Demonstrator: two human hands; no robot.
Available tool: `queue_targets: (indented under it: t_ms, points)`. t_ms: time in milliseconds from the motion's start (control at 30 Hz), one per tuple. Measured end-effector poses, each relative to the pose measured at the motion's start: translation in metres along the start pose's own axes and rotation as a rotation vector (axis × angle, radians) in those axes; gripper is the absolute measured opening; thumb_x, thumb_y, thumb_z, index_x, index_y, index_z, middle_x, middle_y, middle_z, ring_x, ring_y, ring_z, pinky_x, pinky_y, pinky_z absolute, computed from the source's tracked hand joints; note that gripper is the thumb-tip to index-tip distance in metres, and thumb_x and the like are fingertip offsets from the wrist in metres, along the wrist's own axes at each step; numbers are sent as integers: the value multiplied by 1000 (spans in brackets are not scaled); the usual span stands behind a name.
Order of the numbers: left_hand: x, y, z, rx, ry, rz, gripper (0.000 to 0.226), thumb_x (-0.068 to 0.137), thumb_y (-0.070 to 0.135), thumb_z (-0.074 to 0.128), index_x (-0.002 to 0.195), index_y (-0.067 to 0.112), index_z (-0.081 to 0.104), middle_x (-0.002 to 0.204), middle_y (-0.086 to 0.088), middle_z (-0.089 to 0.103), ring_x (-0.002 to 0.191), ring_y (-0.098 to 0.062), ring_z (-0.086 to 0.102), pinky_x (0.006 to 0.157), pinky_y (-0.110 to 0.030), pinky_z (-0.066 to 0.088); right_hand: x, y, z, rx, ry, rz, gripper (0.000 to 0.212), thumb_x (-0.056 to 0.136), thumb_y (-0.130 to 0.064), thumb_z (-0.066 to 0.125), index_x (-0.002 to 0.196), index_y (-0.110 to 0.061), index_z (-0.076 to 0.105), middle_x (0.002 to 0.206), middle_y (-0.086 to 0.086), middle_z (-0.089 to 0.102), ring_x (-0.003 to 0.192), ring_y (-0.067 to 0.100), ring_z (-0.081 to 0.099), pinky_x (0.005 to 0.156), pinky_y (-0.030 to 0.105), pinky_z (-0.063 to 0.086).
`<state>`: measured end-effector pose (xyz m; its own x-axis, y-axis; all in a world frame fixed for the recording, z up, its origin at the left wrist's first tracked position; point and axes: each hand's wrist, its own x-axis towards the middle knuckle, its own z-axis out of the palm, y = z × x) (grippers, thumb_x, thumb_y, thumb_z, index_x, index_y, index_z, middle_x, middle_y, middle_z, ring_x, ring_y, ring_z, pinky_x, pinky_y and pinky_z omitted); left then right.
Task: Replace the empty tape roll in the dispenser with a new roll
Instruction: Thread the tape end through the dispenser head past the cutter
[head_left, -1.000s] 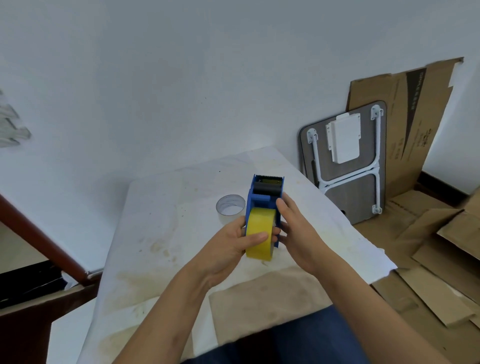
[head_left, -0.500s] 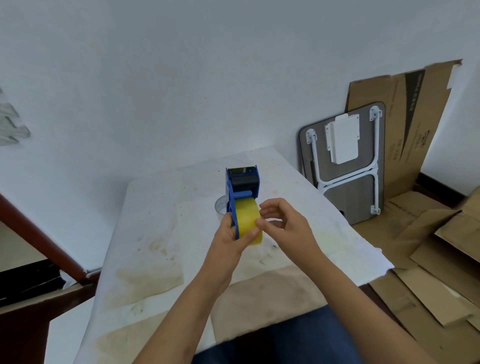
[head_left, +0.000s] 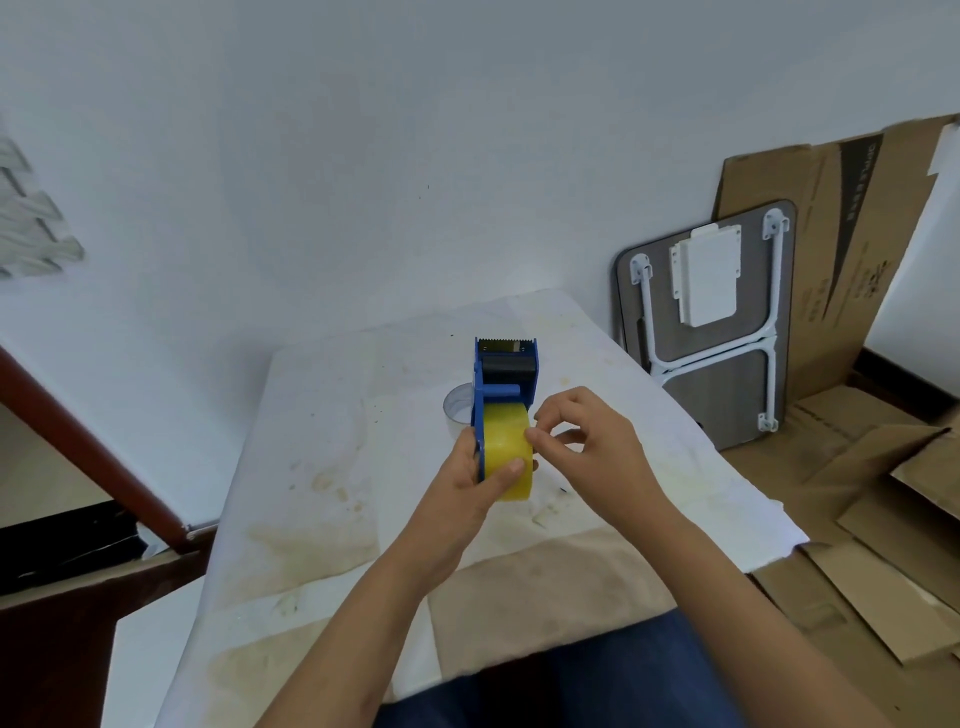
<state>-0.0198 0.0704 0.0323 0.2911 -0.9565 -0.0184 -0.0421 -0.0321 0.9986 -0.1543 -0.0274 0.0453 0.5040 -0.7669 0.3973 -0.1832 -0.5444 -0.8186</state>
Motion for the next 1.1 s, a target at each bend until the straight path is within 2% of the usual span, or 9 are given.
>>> queue_targets:
  t_ms: [200,300,533,600,667,733,800,933,1100]
  points:
    - [-1,8,1,-22,-92,-35,41,99,16,59,139,20,49,123,1,73,110,-13,71,85,-18,56,10,-9,-2,198,68,183,12,88,-6,63,77,-10,66,85,1,70,60,1,60,58,15,49]
    - [0,12,1,-31,-110,-45,39,99,15,59,138,20,50,125,-1,72,110,-14,71,84,-16,56,10,-10,-3,309,78,227,15,90,-5,60,76,-7,64,85,2,73,61,5,62,55,17,49]
    - [0,12,1,-23,-110,-52,39,99,18,60,135,26,51,123,3,73,112,-12,70,86,-17,56,8,-14,-10,449,59,346,14,90,-17,66,90,-3,70,84,9,76,82,16,71,85,32,58]
    - [-2,12,1,-38,-111,-50,40,98,16,61,136,26,51,125,2,73,117,-10,68,89,-19,55,10,-19,-14,402,0,341,10,87,-16,69,94,-9,67,85,6,74,82,14,69,79,27,58]
    - [-3,10,1,-58,-107,-45,40,98,14,61,135,25,52,126,1,72,120,-10,66,94,-22,54,11,-26,-15,245,-53,291,17,84,-8,69,98,-14,62,90,4,70,79,12,66,65,17,55]
    - [-3,10,1,-68,-92,-37,39,98,13,61,134,25,53,124,2,73,120,-12,66,96,-26,53,12,-29,-15,46,-57,186,22,84,-1,66,100,-15,60,89,3,67,70,7,62,59,12,51]
    - [-3,12,0,-71,-72,-27,39,98,14,61,135,25,52,122,4,74,119,-12,66,94,-25,52,14,-31,-15,-76,-18,102,20,84,-1,65,97,-16,63,84,0,65,68,5,58,64,9,48]
    - [-3,14,-5,-72,-63,-23,42,98,14,61,139,21,50,123,3,74,119,-13,66,91,-22,52,17,-32,-18,-58,-9,106,14,86,-6,66,94,-18,70,79,-6,64,71,3,57,67,5,45]
    - [-3,11,-8,-87,-44,-36,43,97,15,63,138,20,52,119,1,75,108,-8,71,82,-16,55,16,-29,-11,-95,-62,84,15,83,-18,73,97,-21,74,89,-5,63,80,5,61,68,9,44]
